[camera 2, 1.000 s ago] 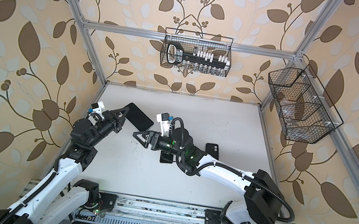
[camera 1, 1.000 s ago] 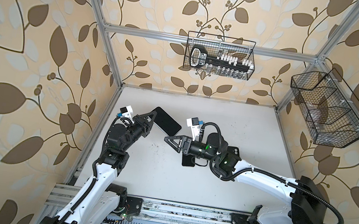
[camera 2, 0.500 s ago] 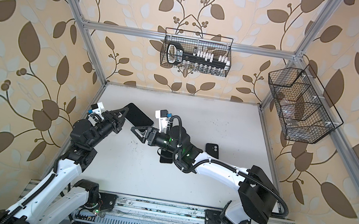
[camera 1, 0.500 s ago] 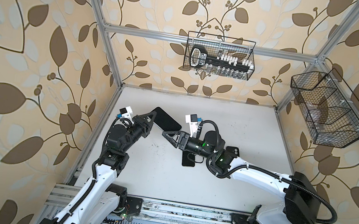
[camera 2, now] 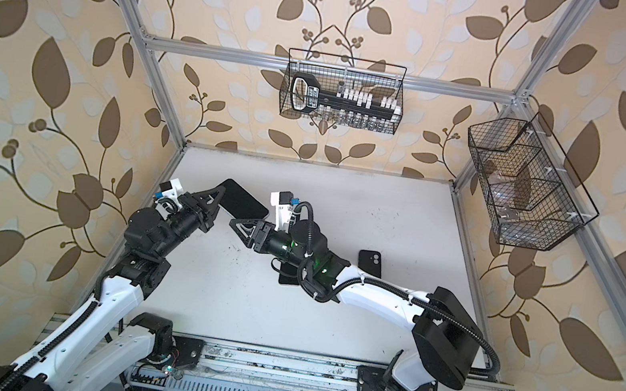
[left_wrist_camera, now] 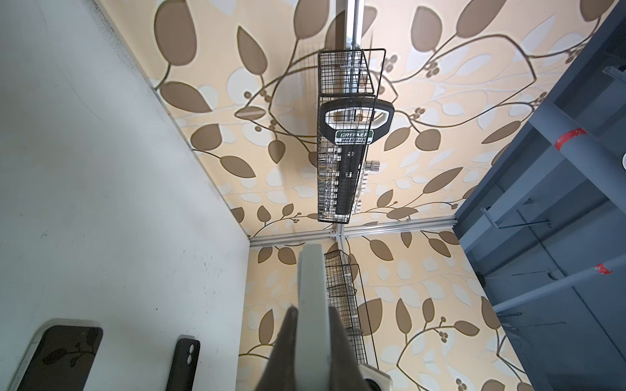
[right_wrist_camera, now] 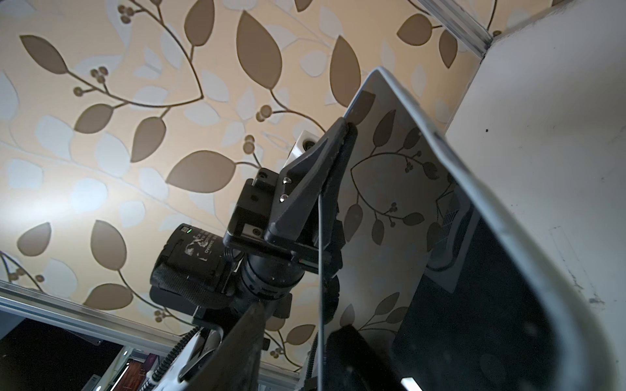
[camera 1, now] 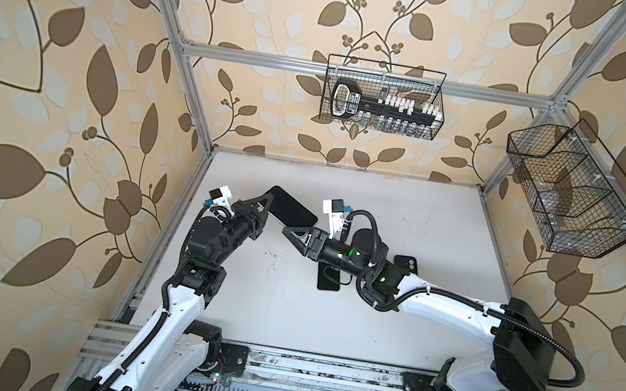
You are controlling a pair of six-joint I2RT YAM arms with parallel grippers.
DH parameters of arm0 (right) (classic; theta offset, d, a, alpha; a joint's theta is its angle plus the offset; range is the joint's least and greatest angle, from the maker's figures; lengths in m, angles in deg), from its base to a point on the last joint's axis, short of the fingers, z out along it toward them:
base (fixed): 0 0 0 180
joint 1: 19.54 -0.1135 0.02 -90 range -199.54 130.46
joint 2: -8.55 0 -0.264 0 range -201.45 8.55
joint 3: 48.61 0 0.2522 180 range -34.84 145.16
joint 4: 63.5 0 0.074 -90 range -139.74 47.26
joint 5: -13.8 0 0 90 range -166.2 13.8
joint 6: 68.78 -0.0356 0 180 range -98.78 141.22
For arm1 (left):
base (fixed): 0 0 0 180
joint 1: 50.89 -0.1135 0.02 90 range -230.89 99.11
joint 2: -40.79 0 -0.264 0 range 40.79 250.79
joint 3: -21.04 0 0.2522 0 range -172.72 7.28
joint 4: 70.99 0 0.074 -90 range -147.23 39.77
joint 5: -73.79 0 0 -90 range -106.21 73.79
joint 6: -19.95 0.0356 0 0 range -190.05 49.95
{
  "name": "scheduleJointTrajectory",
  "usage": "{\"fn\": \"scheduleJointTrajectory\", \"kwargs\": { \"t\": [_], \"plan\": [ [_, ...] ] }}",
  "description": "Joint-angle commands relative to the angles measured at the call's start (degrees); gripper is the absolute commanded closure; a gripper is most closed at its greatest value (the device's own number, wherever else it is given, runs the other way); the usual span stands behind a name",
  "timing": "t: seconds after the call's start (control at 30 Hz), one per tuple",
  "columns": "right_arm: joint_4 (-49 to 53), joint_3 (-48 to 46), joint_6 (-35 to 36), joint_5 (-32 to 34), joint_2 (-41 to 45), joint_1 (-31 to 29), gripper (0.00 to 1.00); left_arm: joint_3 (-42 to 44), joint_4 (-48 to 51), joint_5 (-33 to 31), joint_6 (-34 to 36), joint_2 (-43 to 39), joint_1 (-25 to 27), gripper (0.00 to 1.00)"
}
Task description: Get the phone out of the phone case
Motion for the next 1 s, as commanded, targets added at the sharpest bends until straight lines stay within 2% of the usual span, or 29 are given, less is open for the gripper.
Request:
{"fn": "scheduleJointTrajectory", "kwargs": {
  "t": [0.0, 0.27, 0.67, 0.97],
  "plan": [
    [-2.1, 3.03, 1.62, 0.47, -0.68, -0.57, 0.5, -0.92, -2.45, -0.06, 0.93, -0.35, 0.8, 1.0],
    [-0.72, 3.43, 3.35, -0.14, -0.76, -0.23, 0.6, -1.12, -1.83, 1.6, 1.84, 0.26, 0.97, 1.0],
    [-0.86, 2.99, 4.43, 0.52, 0.37, 0.5, 0.68, -0.87, -0.87, 1.74, 2.14, -0.79, 1.24, 1.0],
    [1.88, 3.12, 9.13, 1.1, 2.04, 0.4, 0.77, -1.02, -0.24, 1.74, 1.24, -0.79, 1.32, 1.0]
  ]
}}
